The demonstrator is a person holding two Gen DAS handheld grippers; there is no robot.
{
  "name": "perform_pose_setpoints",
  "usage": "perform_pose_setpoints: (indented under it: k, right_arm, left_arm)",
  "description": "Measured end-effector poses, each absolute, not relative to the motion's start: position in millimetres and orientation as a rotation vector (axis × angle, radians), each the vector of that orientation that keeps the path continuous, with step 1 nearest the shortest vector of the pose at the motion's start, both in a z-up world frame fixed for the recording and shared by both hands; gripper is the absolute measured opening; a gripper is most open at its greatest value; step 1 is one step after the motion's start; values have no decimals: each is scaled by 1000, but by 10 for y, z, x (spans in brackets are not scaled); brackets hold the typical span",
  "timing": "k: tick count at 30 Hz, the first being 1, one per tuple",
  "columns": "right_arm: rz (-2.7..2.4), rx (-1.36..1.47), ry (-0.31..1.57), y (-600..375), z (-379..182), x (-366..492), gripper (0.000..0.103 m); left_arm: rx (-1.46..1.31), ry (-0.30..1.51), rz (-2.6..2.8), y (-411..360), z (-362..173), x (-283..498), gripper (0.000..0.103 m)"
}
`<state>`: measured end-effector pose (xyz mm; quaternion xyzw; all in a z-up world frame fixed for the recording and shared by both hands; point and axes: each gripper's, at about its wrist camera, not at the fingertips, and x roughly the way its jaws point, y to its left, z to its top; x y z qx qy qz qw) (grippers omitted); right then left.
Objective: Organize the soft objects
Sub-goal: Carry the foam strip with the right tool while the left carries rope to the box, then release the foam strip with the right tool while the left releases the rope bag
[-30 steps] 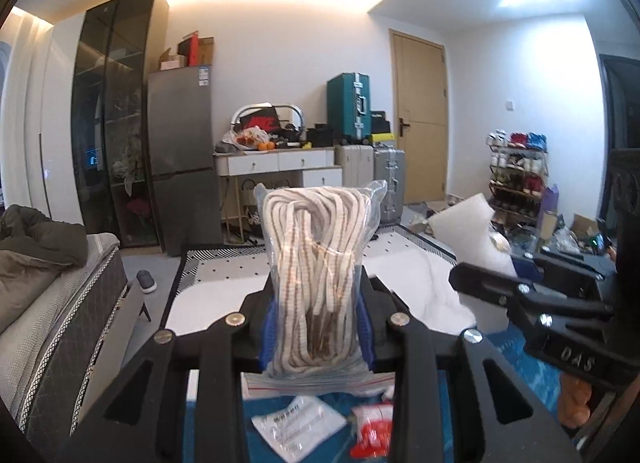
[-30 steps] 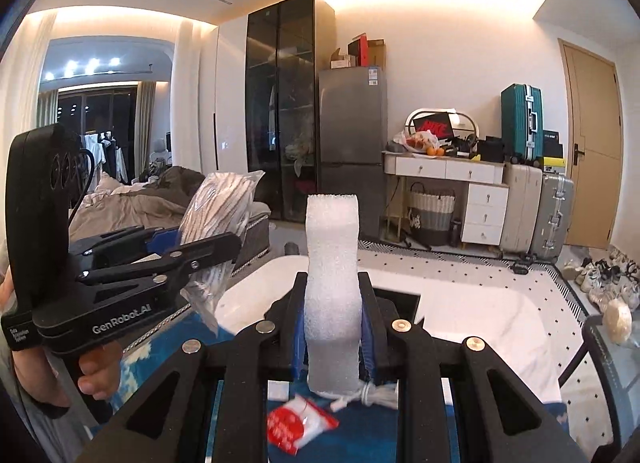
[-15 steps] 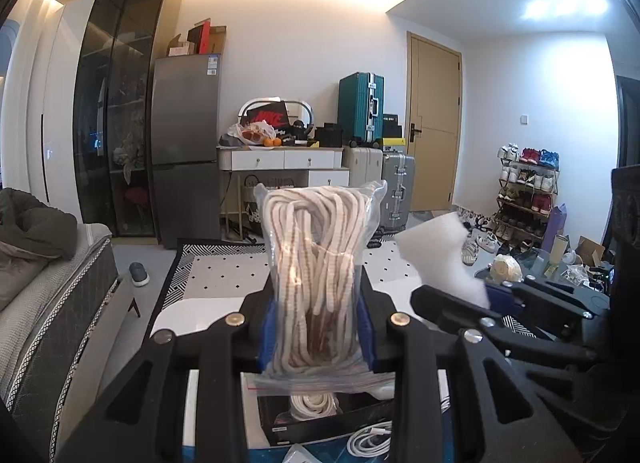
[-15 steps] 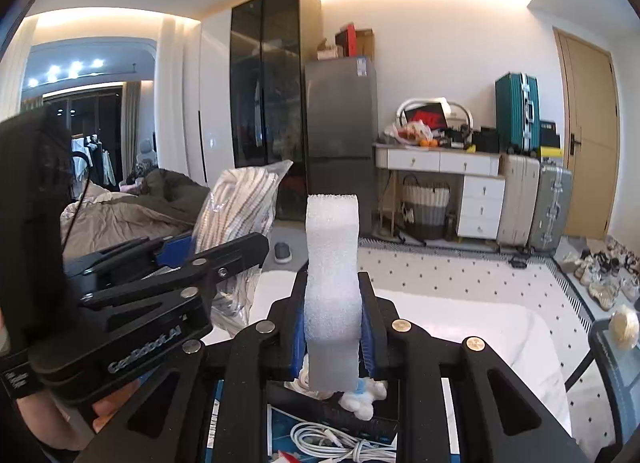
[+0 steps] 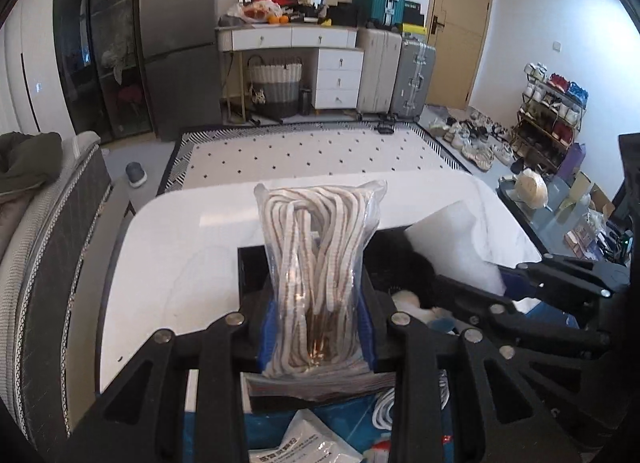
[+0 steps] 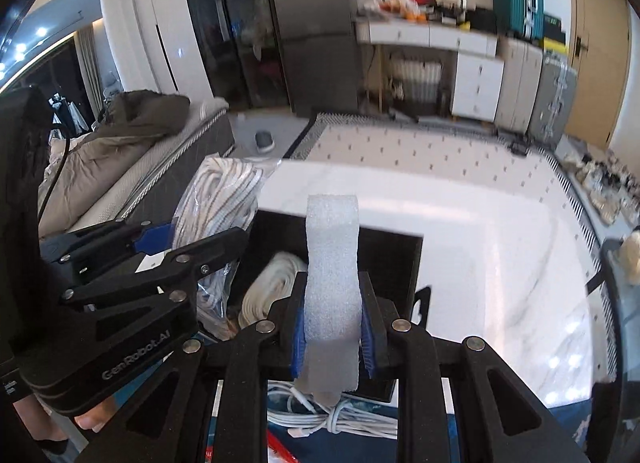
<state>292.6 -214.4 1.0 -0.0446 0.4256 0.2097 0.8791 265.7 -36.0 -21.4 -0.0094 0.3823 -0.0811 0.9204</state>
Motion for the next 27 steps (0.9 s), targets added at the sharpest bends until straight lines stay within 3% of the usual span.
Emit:
perform_pose_setpoints:
  k: [9,21,22,25,27]
  right_arm:
    - [448,-84,1027,-2215,-419,3039,22]
    - [433,-119,1063,-2181,-483,2875,22]
    - [430,-121,1053,-2181,-466,2868,25]
    - [408,-94,1017,-2228,-360,2808,50]
    - [420,-62,1003,-2299,-294,2793,53]
  left_arm:
    - [19,915,-170,-601,-443,2738,32]
    - [47,991,-178,-668,-661,2720,34]
    - [39,994,-172,-638,-647,2723,38]
    - [37,981,-163,-576,-556,2721,55]
    - [41,954,-155,-530,-456,2679,55]
